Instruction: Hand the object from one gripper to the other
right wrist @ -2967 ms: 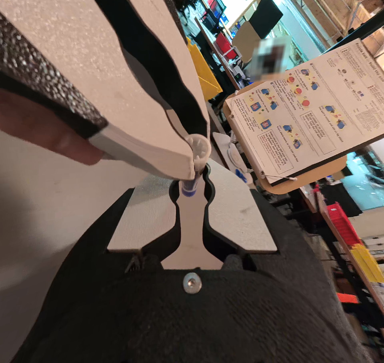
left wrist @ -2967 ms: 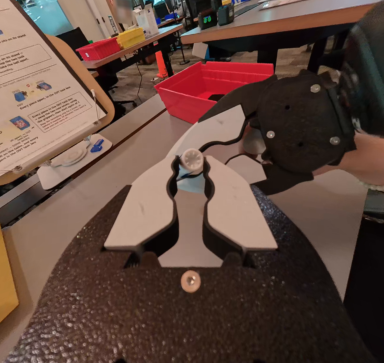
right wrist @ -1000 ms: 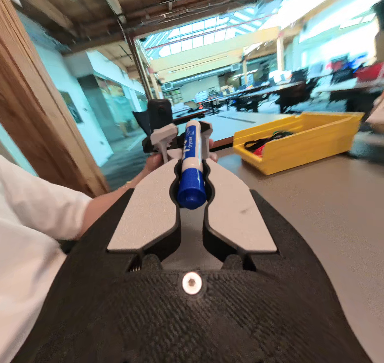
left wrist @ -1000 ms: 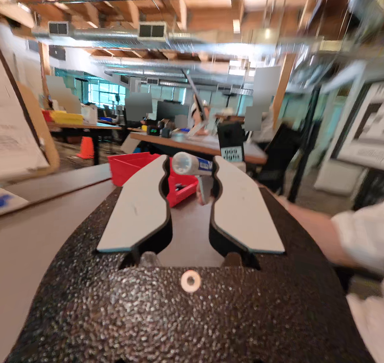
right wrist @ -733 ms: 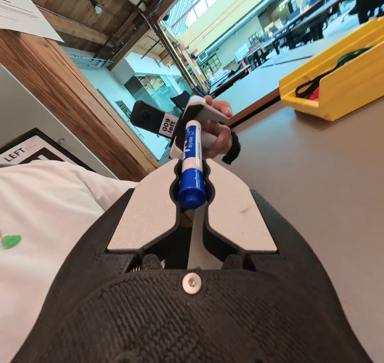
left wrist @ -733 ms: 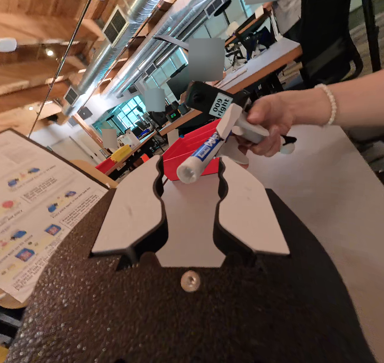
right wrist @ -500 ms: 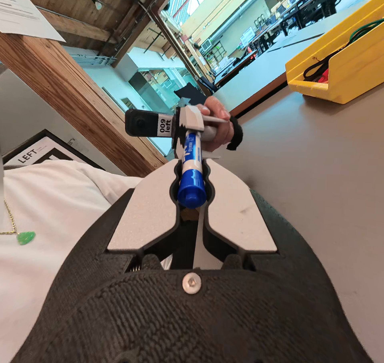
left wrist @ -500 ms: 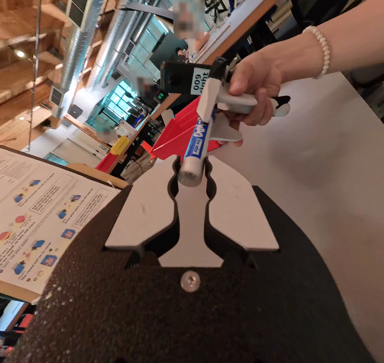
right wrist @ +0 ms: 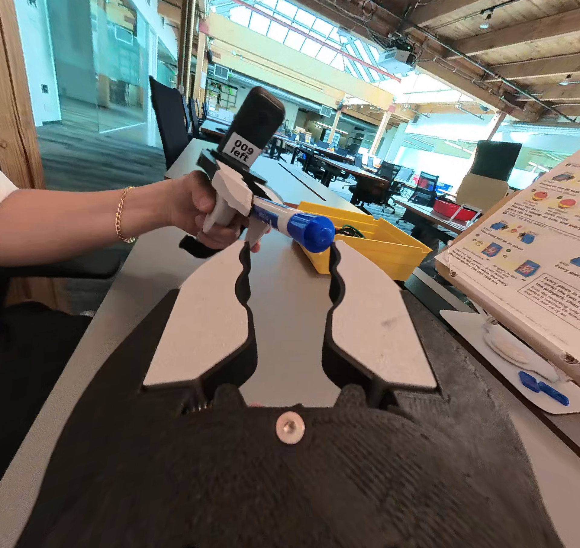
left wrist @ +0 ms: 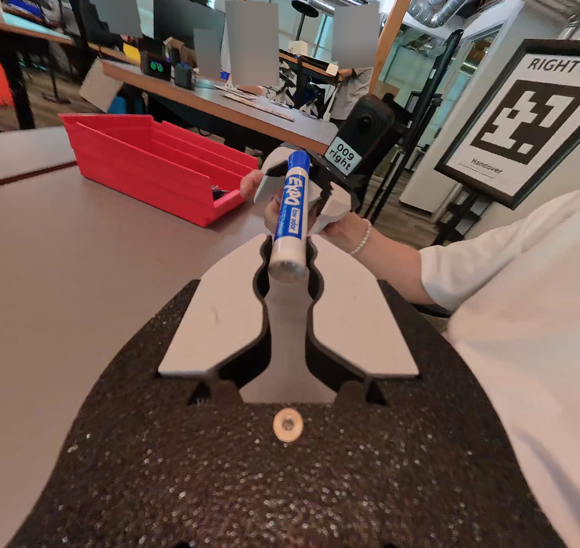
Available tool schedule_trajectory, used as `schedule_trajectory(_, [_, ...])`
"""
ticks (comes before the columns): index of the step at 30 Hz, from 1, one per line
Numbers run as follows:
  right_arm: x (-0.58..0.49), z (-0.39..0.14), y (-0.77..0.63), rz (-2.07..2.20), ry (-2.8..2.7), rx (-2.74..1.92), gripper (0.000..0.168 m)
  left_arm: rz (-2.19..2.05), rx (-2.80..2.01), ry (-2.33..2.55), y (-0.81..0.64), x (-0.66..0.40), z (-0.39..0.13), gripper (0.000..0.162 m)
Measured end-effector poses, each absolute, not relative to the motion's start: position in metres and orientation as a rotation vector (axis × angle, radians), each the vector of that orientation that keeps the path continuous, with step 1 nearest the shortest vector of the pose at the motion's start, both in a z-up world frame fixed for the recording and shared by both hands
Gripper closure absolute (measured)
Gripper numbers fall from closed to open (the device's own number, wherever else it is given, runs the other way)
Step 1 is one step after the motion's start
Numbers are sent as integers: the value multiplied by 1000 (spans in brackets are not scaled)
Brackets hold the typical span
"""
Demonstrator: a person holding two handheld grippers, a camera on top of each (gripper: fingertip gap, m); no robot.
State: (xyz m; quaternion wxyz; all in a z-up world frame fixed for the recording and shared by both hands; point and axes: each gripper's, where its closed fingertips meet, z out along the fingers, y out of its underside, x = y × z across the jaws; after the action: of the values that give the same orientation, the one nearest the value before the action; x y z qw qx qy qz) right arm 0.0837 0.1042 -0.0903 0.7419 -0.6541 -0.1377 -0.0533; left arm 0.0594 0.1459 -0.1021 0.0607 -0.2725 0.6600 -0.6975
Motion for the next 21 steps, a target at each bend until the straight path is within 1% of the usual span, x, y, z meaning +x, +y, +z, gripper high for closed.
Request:
schedule_trajectory(2, [81, -91, 104, -103, -314, -1429, 124, -2122, -840, 2047, 145, 56, -106, 142])
schedule_trajectory(6, [74, -94, 106, -54, -329, -1430, 124, -2144, -793, 2118, 144, 48, -110, 142])
schedule_trajectory(8, [66, -97, 107, -9, -361, -1445, 132, -2129, -771, 2138, 144, 47, -114, 142])
schedule_trajectory(11, [61, -100, 111, 40, -353, -1457, 138, -2049, -728, 2166, 143, 47, -121, 142])
schedule_trajectory(13, [59, -103, 113, 97, -341, -1473, 150, -2005, -688, 2182, 142, 45, -124, 142])
schedule_trajectory(14, [59, -104, 114, 117, -330, -1485, 152, -1991, -686, 2175, 143, 46, -123, 142])
schedule_trajectory(15, [59, -108, 114, 143, -328, -1511, 168, -1996, -695, 2154, 144, 48, -121, 142])
schedule_trajectory(18, [61, -117, 118, 127, -326, -1566, 168, -2015, -678, 2101, 146, 48, -114, 142])
schedule_trajectory(19, [60, -118, 118, 113, -335, -1555, 165, -1996, -670, 2102, 147, 49, -115, 142])
schedule_trajectory(20, [61, -119, 118, 102, -330, -1557, 147, -1984, -664, 2093, 148, 49, -115, 142])
schedule_trajectory(21, [64, -120, 119, 88, -310, -1571, 134, -1982, -662, 2075, 149, 50, -113, 142])
